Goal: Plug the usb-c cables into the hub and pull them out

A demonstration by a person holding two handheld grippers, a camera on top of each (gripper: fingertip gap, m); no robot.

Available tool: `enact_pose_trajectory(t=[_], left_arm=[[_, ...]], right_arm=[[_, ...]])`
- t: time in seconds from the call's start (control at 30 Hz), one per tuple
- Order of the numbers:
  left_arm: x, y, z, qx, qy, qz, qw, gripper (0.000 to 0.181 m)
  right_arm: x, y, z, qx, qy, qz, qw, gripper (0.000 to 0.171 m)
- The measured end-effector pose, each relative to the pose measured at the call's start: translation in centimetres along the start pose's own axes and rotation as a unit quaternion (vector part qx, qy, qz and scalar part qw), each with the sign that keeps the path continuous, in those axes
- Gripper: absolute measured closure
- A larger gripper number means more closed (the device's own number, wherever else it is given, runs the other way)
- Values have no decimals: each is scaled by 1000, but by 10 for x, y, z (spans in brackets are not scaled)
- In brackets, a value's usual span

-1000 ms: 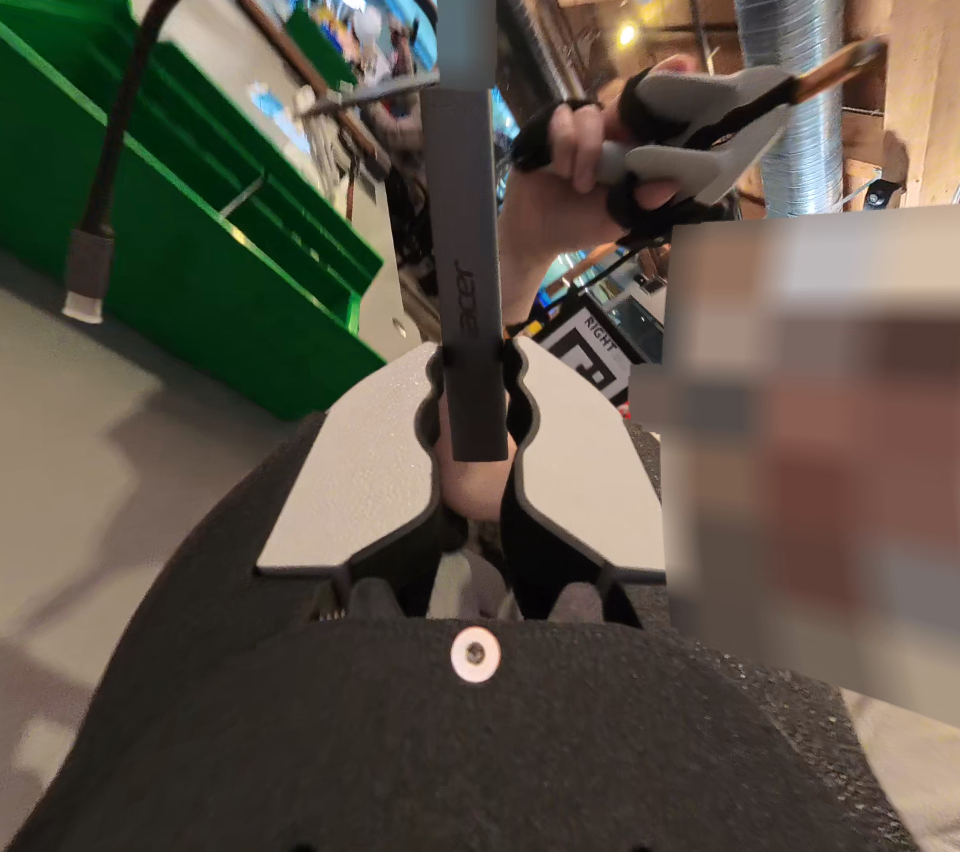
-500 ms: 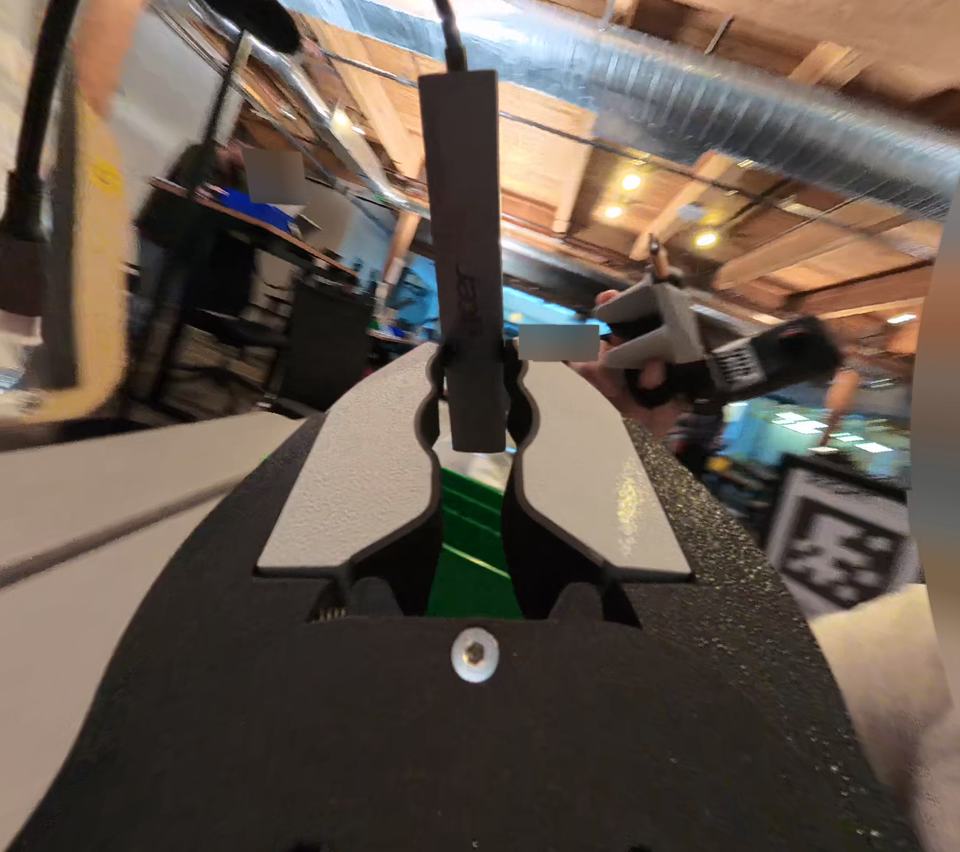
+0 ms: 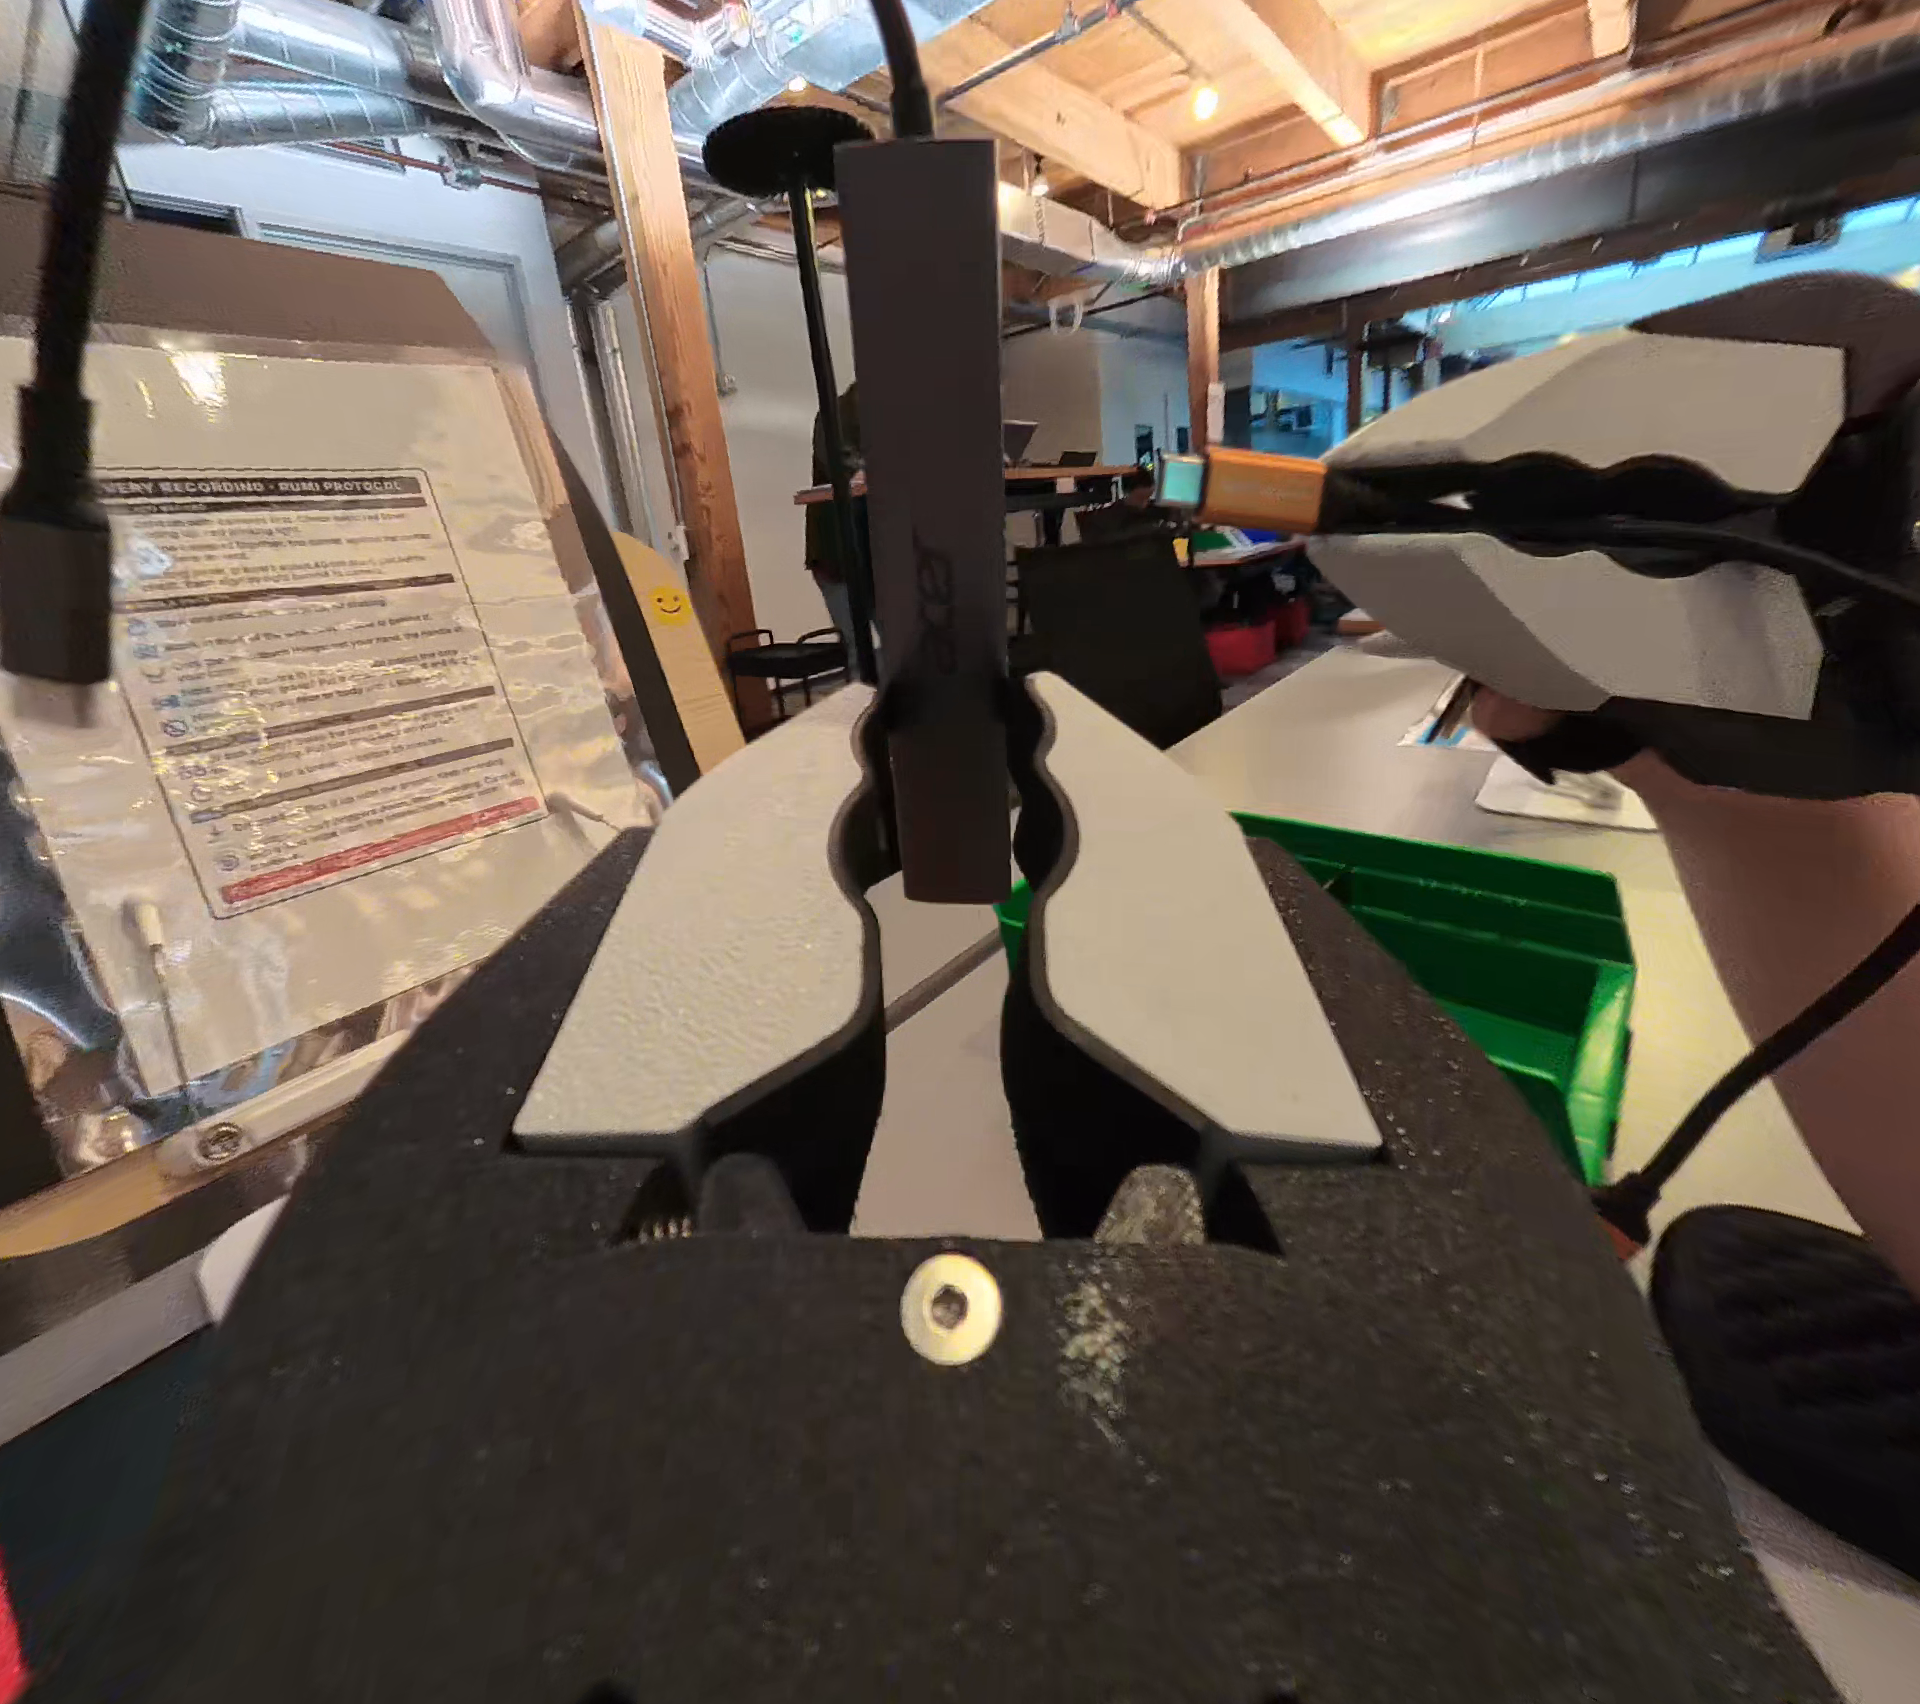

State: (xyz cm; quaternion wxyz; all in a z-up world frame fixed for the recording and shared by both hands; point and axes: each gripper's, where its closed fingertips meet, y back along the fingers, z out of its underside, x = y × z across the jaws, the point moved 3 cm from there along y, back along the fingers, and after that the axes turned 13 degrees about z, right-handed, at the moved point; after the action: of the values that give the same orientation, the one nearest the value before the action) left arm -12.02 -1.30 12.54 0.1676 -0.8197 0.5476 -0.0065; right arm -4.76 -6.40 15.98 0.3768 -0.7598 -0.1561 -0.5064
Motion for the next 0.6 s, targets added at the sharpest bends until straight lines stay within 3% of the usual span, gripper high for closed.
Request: enact_pose_trajectory(t=[0.6], left_arm=[[6,-8,4,-46,-42,-7,998,160]], right_arm=[[-15,-10,2,-22,61,13,998,163]])
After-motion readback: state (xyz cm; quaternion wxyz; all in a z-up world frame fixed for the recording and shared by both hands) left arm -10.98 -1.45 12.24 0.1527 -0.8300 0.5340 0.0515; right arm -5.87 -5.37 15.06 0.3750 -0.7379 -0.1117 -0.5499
